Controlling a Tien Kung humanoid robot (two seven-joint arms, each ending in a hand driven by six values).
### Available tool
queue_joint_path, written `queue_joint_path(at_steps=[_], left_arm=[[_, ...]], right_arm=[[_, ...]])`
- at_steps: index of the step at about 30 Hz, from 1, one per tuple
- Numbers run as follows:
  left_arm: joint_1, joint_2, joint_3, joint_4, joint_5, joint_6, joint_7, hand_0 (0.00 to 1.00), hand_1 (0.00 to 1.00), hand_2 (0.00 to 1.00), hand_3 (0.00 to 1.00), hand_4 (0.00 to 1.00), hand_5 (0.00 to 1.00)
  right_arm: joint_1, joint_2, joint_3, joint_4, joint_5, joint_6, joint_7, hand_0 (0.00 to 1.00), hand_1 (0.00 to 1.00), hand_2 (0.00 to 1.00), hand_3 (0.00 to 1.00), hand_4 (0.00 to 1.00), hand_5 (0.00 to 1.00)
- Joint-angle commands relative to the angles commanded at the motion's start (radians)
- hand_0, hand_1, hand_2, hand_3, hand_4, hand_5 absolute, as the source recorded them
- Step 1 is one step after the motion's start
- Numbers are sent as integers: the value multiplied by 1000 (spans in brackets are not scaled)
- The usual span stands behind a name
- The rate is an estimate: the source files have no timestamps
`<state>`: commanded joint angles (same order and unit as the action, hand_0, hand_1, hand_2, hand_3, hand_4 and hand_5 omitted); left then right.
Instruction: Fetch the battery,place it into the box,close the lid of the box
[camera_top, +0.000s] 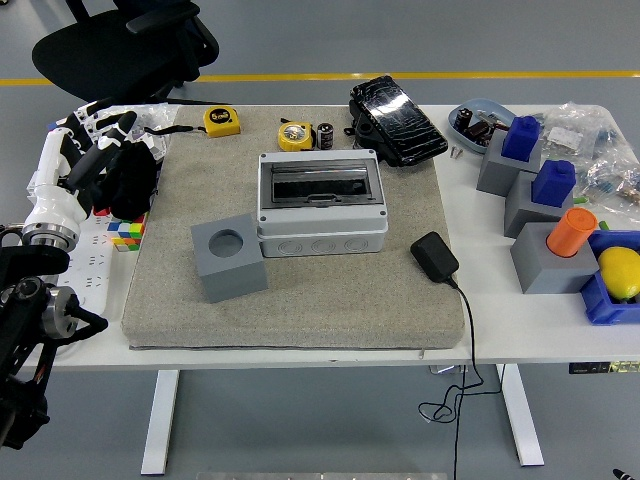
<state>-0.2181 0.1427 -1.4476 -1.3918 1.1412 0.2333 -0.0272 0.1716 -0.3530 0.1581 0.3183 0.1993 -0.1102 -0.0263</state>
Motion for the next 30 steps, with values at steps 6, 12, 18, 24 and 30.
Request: queue_joint_path(at_steps=[6, 12, 18, 24, 30], left_arm=[[-2, 2, -3, 0, 0, 0, 1, 582, 654, 649, 736, 971, 437], [-2, 1, -3, -2, 1, -1, 2, 583, 653, 649, 735, 971, 436], [-1, 0, -3, -2, 1, -1, 2, 579, 653, 649, 735, 970, 435], [-1, 2, -2, -3, 0, 0, 1, 579, 653, 648, 736, 970, 436], [-1, 1, -3, -4, -5, 4, -5, 577, 653, 648, 740, 970, 437]], right_arm=[[1, 1, 2, 0, -1, 1, -1, 567, 629, 655, 553, 937, 495], [2, 1, 1, 0, 0, 0, -2, 567, 628, 655, 554, 937, 495], [2, 2, 2, 0, -3, 0, -1, 568, 629, 655, 554, 938, 495], [2, 2, 2, 0, -2, 0, -1, 568, 629, 656, 553, 938, 499], [1, 1, 2, 0, -2, -1, -1, 568, 629, 656, 554, 939, 498]])
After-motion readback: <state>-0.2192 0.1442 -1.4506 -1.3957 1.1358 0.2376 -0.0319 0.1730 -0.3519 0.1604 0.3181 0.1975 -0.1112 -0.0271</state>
